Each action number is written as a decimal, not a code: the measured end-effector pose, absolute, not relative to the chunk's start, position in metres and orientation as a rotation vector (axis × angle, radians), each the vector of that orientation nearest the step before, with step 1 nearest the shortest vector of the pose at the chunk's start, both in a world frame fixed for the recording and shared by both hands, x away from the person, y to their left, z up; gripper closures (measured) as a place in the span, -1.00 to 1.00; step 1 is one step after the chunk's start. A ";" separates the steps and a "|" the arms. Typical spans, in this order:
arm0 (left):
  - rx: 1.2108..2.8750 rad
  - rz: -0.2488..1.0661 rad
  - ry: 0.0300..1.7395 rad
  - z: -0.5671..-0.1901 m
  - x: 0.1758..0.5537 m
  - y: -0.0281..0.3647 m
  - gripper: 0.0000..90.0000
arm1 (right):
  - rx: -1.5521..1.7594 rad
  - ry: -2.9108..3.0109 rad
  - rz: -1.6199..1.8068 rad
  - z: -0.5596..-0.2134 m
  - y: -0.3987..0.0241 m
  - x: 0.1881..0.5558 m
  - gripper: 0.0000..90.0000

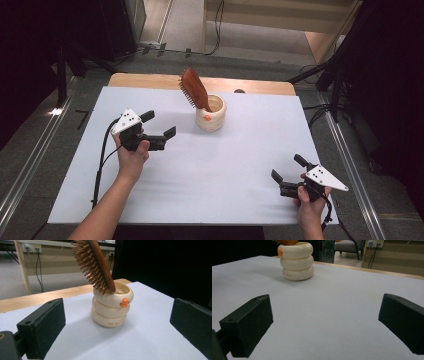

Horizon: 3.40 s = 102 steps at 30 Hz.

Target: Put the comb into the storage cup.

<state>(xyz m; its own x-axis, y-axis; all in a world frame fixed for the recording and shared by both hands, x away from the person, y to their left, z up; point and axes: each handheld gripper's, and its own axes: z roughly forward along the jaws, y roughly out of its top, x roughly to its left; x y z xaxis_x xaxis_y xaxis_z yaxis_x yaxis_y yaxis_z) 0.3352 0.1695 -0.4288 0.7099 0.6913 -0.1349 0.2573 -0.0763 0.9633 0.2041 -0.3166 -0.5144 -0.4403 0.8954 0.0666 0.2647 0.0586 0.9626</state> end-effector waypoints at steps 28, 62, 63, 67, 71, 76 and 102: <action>1.628 0.466 0.802 -0.439 0.290 0.229 -0.99 | 1.168 1.762 1.390 -0.515 -0.315 0.204 -1.00; 1.639 0.556 0.853 -0.458 0.241 0.285 -0.99 | 1.171 1.758 1.391 -0.515 -0.316 0.204 -1.00; 1.640 0.560 0.855 -0.458 0.240 0.286 -0.99 | 1.174 1.758 1.390 -0.515 -0.316 0.204 -1.00; 1.636 0.572 0.869 -0.461 0.235 0.296 -0.99 | 1.177 1.755 1.384 -0.515 -0.316 0.204 -1.00; 1.662 0.586 0.871 -0.465 0.231 0.301 -0.99 | 1.180 1.753 1.385 -0.515 -0.316 0.203 -1.00; 1.668 0.579 0.877 -0.470 0.232 0.304 -0.99 | 1.183 1.751 1.392 -0.516 -0.317 0.203 -1.00; 1.696 0.598 0.908 -0.482 0.236 0.324 -0.99 | 1.169 1.770 1.396 -0.516 -0.317 0.205 -1.00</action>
